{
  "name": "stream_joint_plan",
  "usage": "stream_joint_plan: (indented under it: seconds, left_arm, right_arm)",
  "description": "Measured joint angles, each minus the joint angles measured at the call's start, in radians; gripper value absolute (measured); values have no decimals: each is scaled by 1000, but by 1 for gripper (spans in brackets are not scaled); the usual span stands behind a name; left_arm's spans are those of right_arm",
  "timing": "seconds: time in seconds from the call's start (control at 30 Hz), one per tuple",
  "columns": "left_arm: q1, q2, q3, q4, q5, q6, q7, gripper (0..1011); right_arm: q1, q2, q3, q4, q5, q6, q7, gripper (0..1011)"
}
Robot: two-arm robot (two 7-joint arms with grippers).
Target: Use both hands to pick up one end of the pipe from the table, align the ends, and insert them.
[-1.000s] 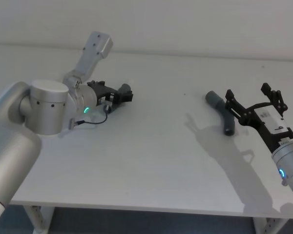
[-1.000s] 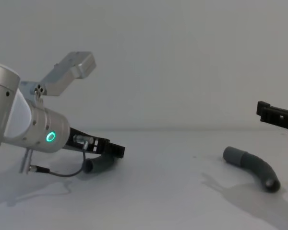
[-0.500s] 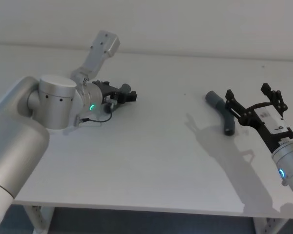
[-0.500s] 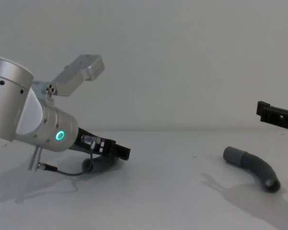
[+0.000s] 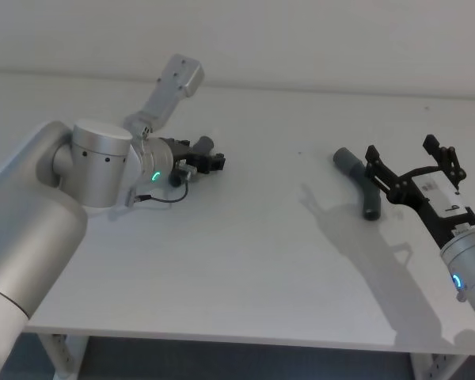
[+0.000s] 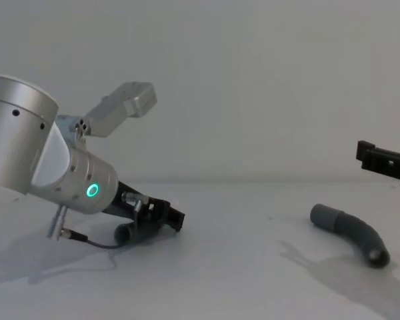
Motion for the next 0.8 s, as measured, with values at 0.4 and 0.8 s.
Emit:
stream_joint_plan:
  seconds: [0.4,0.8]
  left_arm:
    - [-3,-3,5,2,2,12,-10,485]
    - [-5,-4,7,3,3,18,-14,402]
  right_arm:
    - [0,0,0,0,0,0,0,1001]
    - [11,7,-2,-2,0,18,16,1002]
